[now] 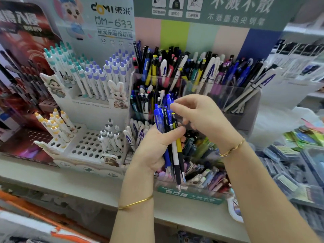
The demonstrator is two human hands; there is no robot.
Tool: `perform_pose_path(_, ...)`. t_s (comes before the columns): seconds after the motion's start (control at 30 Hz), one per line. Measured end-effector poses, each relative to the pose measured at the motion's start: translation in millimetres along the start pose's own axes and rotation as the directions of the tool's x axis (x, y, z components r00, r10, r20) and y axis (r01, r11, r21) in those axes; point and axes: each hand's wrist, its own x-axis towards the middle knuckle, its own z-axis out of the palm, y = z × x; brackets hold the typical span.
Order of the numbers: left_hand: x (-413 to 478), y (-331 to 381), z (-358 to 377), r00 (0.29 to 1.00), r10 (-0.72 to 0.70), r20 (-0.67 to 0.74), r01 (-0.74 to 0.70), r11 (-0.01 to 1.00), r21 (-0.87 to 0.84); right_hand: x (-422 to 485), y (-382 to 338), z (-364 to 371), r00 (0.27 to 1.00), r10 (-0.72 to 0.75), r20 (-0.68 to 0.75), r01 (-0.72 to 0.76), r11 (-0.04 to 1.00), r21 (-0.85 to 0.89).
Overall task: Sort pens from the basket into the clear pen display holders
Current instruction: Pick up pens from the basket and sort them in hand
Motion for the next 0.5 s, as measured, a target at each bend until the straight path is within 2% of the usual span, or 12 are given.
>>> perform_pose_path(0.1, 2.2, -4.4, 13.5, 0.998, -0.025, 0.059, 0.024, 1.000, 0.012, -0.2, 8.3, -9.3, 0.998, 0.056, -0.035, -0.057, 0.998, -0.024)
perform_pose_path(0.2, 4.8, -7.2, 23.7, 0.995, -0.039, 0.088, 0.040, 0.999, -0.012, 0.8, 14.4, -19.8, 0.986, 0.150, -0.074, -0.146, 0.987, 0.066)
perform_pose_path(0.3, 9.7, -8.6, 30.3, 0.994, -0.065, 0.085, 0.070, 0.996, -0.056, 2.0, 19.3, -21.9, 0.969, 0.183, -0.166, -0.162, 0.978, 0.131)
perform_pose_path(0.43, 13.7, -8.0, 39.1, 0.999, -0.039, -0.028, 0.037, 0.995, -0.089, 6.7, 24.6, -15.0, 0.935, 0.226, -0.273, -0.156, 0.954, 0.256)
perform_pose_path(0.5, 12.9, -9.7, 47.7, 0.992, 0.007, -0.126, -0.016, 0.997, -0.075, 11.0, 28.3, -8.9, 0.917, 0.184, -0.355, -0.117, 0.972, 0.202)
